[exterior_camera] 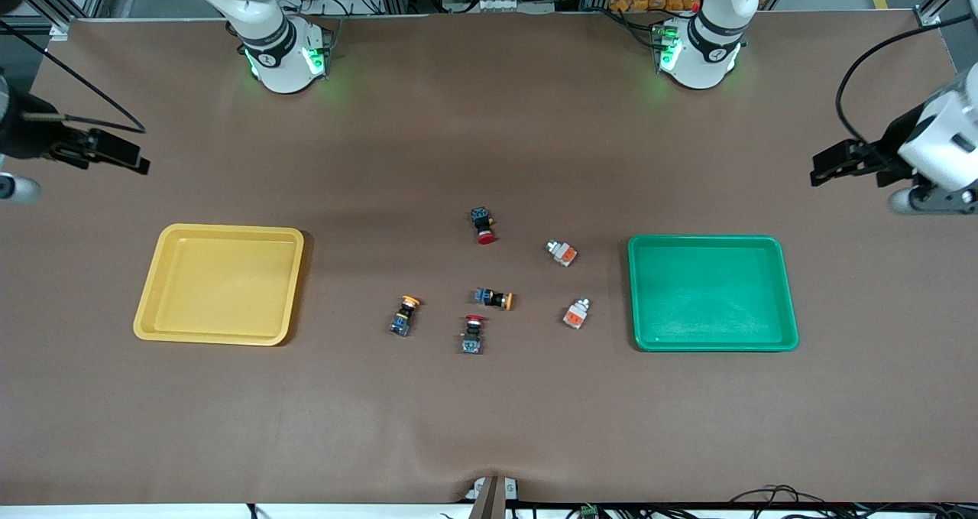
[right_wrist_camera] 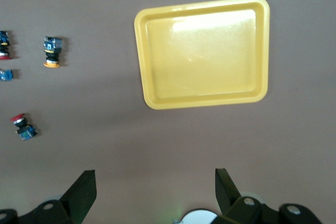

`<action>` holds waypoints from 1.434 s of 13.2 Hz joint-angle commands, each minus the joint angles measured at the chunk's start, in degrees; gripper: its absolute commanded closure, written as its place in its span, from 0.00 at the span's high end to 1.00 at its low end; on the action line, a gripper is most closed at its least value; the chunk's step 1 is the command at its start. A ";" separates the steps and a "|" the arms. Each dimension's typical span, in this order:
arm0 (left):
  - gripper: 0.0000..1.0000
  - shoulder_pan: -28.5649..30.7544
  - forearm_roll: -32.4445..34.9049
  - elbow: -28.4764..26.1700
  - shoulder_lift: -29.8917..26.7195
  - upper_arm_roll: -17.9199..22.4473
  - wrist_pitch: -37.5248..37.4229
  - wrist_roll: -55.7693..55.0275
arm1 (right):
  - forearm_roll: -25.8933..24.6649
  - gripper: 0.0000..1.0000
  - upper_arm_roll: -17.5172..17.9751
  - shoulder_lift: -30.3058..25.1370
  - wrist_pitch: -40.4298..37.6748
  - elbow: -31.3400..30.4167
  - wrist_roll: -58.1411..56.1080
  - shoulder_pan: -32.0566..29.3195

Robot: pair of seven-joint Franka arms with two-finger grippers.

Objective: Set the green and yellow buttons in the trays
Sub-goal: 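Raise both arms from rest and move them toward the trays, then move the right gripper toward the switches while the left gripper follows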

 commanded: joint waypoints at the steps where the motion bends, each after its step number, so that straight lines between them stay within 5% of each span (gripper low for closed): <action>1: 1.00 -1.26 -0.93 0.47 2.61 -0.09 1.10 0.12 | 0.18 1.00 0.37 4.28 1.97 2.89 8.59 3.51; 7: 1.00 -2.40 -0.93 -5.67 4.46 -2.46 10.14 -3.04 | 0.27 1.00 0.37 12.97 8.84 3.07 31.87 12.38; 12: 1.00 -2.49 -0.84 -8.76 7.70 -5.00 16.82 -6.38 | 8.25 1.00 0.37 16.84 15.75 3.07 51.91 17.22; 19: 1.00 -8.98 -0.14 -15.62 13.68 -6.24 34.30 -12.45 | 7.74 1.00 0.19 25.63 29.65 3.07 71.52 23.28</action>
